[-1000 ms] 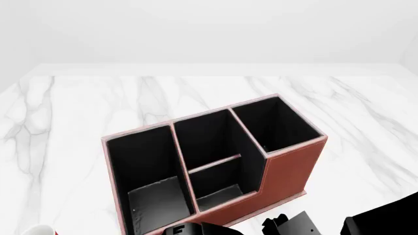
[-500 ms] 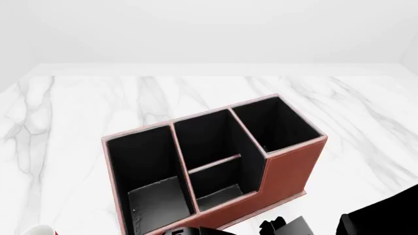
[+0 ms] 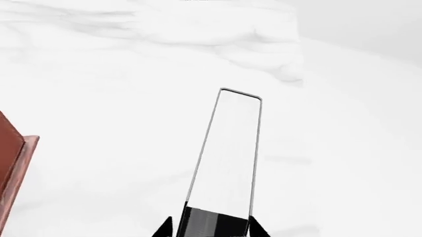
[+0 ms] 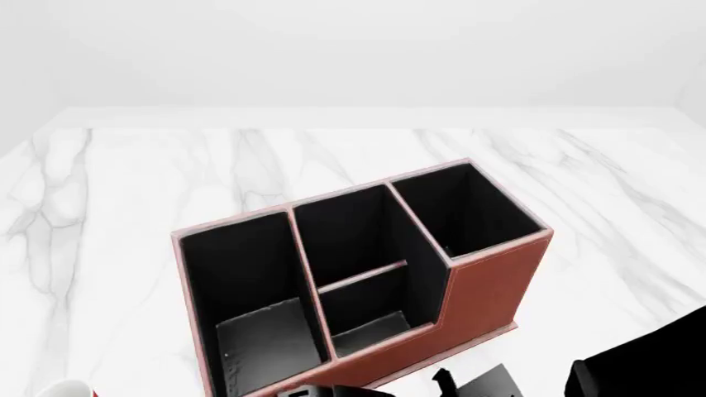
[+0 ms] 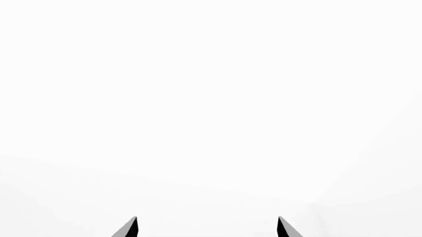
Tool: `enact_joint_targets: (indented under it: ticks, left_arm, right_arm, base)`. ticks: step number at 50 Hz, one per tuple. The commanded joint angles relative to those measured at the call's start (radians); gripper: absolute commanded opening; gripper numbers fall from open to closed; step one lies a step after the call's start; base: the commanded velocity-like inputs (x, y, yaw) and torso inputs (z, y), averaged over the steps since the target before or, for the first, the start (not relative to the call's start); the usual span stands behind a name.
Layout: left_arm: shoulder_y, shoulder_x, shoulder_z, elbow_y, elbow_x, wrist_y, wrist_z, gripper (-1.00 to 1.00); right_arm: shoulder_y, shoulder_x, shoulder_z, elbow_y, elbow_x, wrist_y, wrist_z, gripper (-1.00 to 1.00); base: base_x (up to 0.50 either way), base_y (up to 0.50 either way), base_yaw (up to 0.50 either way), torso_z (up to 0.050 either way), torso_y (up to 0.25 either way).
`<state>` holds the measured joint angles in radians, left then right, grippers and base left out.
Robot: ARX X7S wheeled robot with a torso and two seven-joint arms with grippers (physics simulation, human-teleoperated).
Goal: Pick up the book and place it in the back compartment of the caddy.
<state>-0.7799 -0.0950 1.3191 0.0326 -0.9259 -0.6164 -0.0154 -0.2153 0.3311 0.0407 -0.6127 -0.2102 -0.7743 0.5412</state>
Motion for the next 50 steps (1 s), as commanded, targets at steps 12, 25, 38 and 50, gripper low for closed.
enact_joint_targets:
  ticks: [12,25,38,50]
  left_arm:
    - [-0.028,0.005,-0.019,-0.063,0.067,0.062,0.03,-1.0]
    - [-0.075,-0.057,-0.085,0.065,0.019,0.047,-0.025,-1.0]
    - [-0.171,-0.163,-0.256,0.312,-0.2,-0.082,-0.246,-1.0]
    - [-0.21,-0.231,-0.33,0.49,-0.4,-0.167,-0.419,-1.0]
  right_arm:
    - [-0.001,-0.009,0.017,-0.001,-0.018,0.0,-0.009,1.0]
    - [-0.001,-0.005,0.018,-0.011,-0.019,0.012,-0.006,1.0]
    - [0.003,-0.003,0.012,-0.017,-0.024,0.02,-0.004,1.0]
    - [0.002,-0.002,0.007,-0.022,-0.032,0.025,-0.002,1.0]
  base:
    - [0.0,0.0,0.0,0.0,0.0]
    - [0.0,0.0,0.0,0.0,0.0]
    - [0.0,0.0,0.0,0.0,0.002]
    - [0.0,0.0,0.0,0.0,0.001]
